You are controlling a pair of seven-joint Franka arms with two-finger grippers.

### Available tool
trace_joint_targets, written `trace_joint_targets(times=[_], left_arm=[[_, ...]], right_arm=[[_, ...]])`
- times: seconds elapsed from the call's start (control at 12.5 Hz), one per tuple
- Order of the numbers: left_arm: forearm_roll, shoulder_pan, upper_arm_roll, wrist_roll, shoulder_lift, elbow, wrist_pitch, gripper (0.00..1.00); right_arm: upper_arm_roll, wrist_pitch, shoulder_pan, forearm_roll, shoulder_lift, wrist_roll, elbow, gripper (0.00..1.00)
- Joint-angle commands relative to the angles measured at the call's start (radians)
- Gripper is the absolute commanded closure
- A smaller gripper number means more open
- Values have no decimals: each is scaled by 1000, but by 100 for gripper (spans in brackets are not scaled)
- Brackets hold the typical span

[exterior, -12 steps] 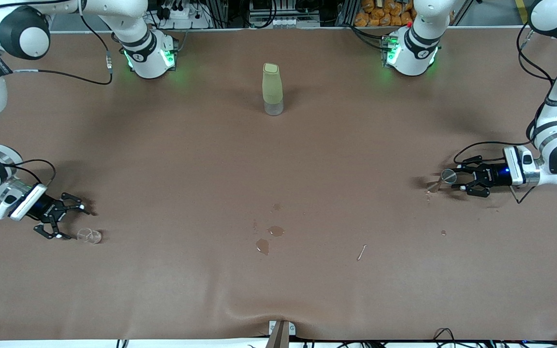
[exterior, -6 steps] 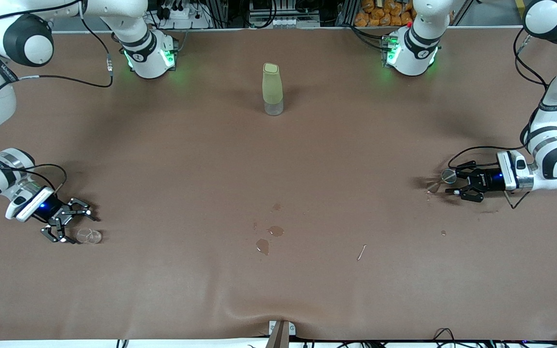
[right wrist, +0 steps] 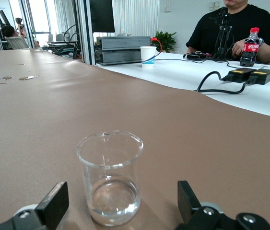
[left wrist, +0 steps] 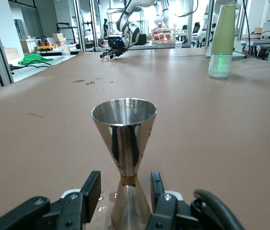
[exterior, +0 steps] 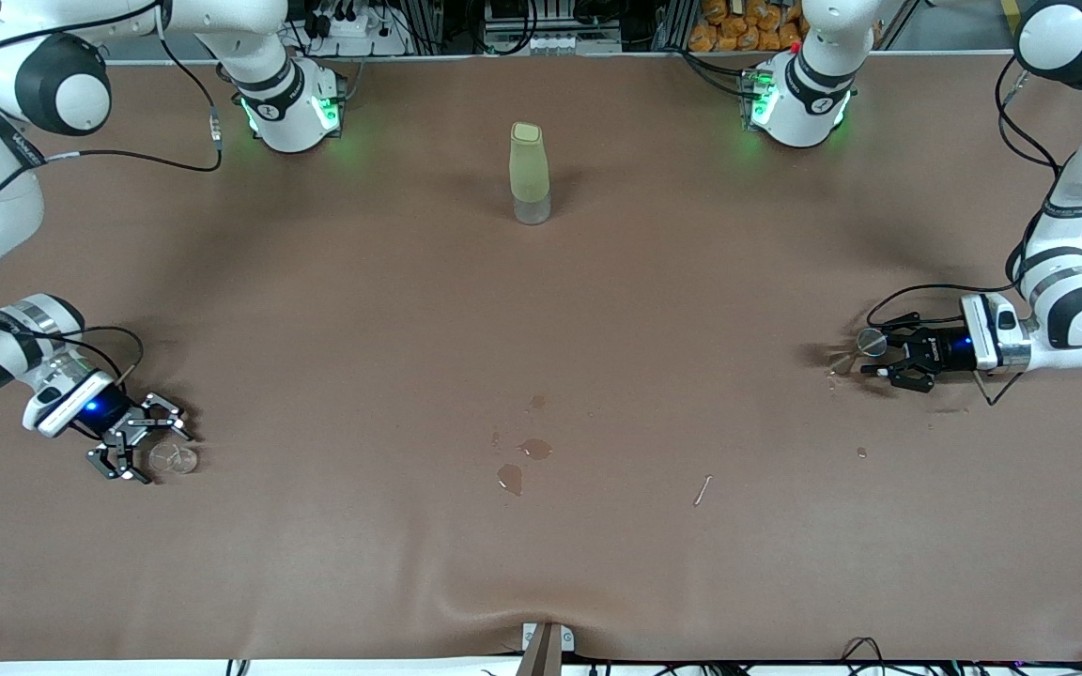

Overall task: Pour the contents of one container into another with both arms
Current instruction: 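Close the left gripper on the jigger while the right gripper grips the beaker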

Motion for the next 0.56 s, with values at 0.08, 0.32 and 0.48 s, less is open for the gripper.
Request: trace_joint_targets(times=[0.08, 0.32, 0.48], left_arm=[[-33, -23, 3, 21, 10, 7, 1, 52], [-36, -26, 3, 21, 10, 5, 1, 54], [-36, -26, 3, 21, 11, 5, 1, 55]], right_arm=[[-3, -5, 31, 70, 23, -12, 18, 0], [-2, -4, 40, 76, 29, -10, 23, 0], [-3, -6, 49, 97, 32, -10, 22, 0]])
